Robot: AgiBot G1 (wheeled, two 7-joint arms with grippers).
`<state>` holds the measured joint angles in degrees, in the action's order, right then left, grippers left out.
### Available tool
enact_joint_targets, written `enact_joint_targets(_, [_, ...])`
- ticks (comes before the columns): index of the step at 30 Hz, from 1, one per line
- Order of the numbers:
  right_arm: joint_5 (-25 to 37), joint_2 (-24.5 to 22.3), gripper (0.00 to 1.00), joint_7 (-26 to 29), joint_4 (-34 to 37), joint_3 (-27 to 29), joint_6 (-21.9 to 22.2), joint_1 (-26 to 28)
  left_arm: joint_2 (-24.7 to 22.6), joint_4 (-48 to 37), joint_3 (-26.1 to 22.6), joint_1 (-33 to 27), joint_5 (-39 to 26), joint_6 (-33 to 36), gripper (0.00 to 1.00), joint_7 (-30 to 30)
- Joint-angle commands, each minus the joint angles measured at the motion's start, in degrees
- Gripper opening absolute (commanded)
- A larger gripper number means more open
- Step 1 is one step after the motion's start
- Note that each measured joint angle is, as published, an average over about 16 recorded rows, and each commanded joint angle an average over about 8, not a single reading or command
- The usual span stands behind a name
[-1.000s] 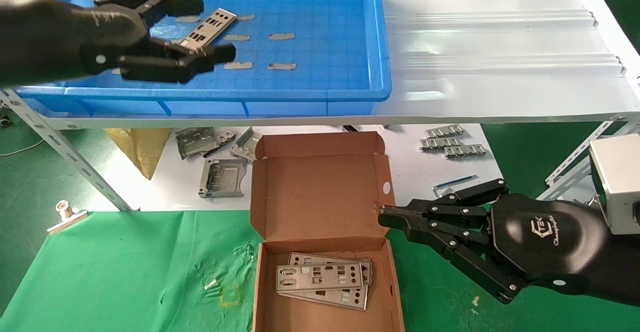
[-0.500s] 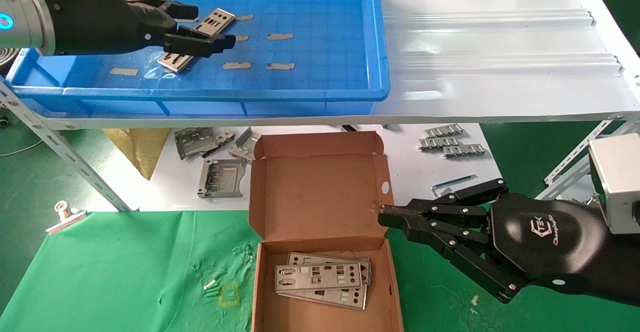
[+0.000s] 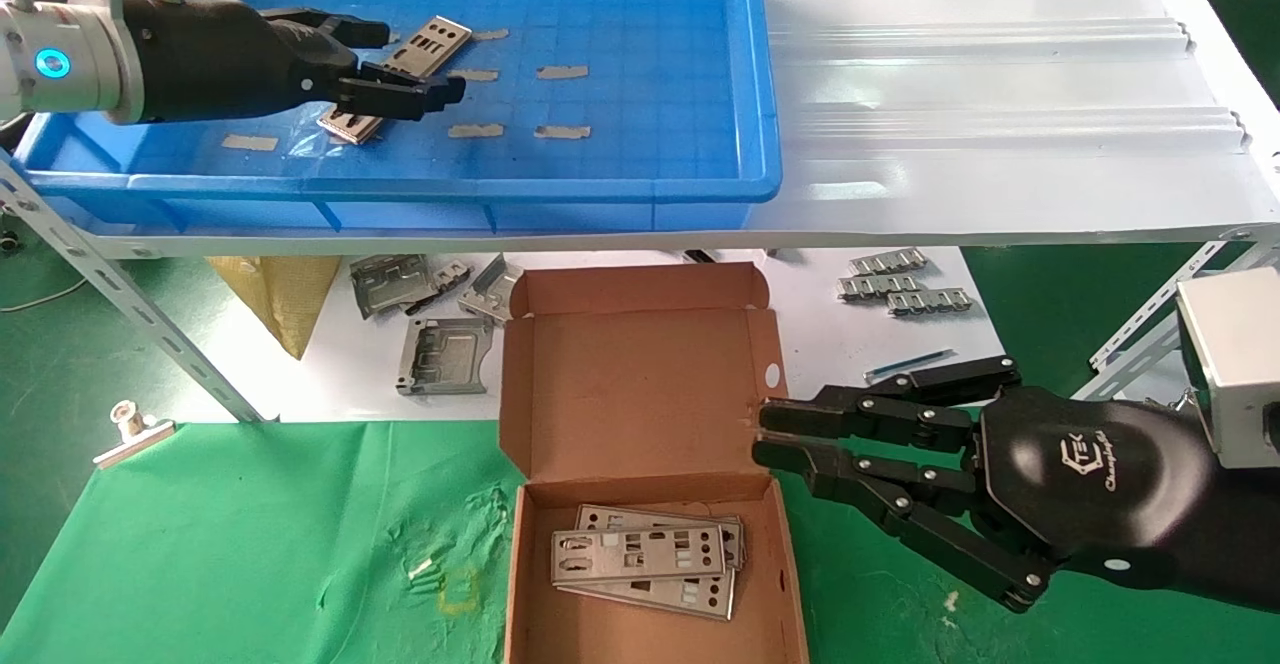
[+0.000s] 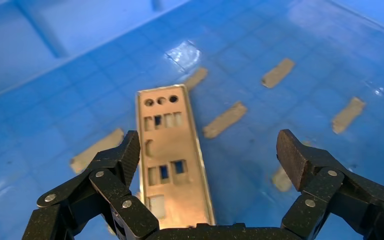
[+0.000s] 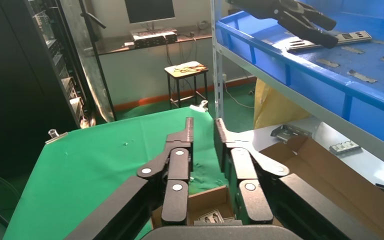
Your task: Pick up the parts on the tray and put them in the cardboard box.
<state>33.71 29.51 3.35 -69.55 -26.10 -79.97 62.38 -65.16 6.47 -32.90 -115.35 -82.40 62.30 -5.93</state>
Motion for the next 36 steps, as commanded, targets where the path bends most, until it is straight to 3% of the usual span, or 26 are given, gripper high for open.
enact_joint_targets(1, [0.0, 0.0, 1.00, 0.0, 0.0, 0.0, 0.0, 0.0, -0.4, -1.1, 0.1, -0.1, 0.1, -0.7, 0.00, 0.9])
enact_joint_targets(36, [0.0, 0.0, 1.00, 0.0, 0.0, 0.0, 0.0, 0.0, -1.9, -6.2, 0.1, -1.8, 0.1, -5.2, 0.00, 3.0])
